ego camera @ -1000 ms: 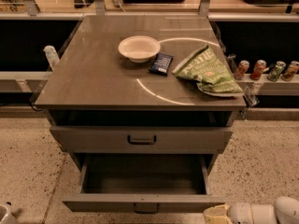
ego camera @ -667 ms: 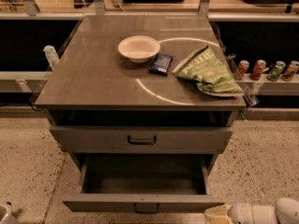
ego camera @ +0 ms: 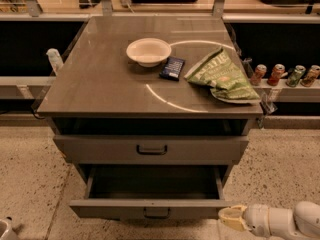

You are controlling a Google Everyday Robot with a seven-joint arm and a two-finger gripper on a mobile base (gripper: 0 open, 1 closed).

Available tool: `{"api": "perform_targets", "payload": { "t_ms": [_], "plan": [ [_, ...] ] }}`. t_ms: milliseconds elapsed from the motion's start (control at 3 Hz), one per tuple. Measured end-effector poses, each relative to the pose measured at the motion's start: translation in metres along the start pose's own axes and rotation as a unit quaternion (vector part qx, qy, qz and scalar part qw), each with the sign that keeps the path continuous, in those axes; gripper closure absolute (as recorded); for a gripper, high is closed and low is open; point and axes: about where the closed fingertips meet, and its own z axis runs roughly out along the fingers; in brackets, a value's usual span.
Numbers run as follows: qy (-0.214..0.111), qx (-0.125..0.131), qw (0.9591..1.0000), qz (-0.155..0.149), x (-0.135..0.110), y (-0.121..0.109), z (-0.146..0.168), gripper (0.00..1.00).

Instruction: Close middle drawer

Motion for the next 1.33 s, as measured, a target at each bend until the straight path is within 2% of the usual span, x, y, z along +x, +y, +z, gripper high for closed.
{"api": "perform_targets", "payload": {
  "t_ms": [333, 667, 1000, 1333],
  "plan": [
    [-0.008, 0.017, 0.9986, -0.05, -0.035, -0.012, 0.006, 1.0],
    [-0.008, 0.017, 0.9986, -0.05, -0.035, -0.012, 0.006, 1.0],
    [0.013, 0.05, 0.9959, -0.074, -0.038, -0.024, 0.012, 1.0],
    [0.018, 0.061, 0.9947, -0.08, -0.038, -0.029, 0.014, 1.0]
  ]
}}
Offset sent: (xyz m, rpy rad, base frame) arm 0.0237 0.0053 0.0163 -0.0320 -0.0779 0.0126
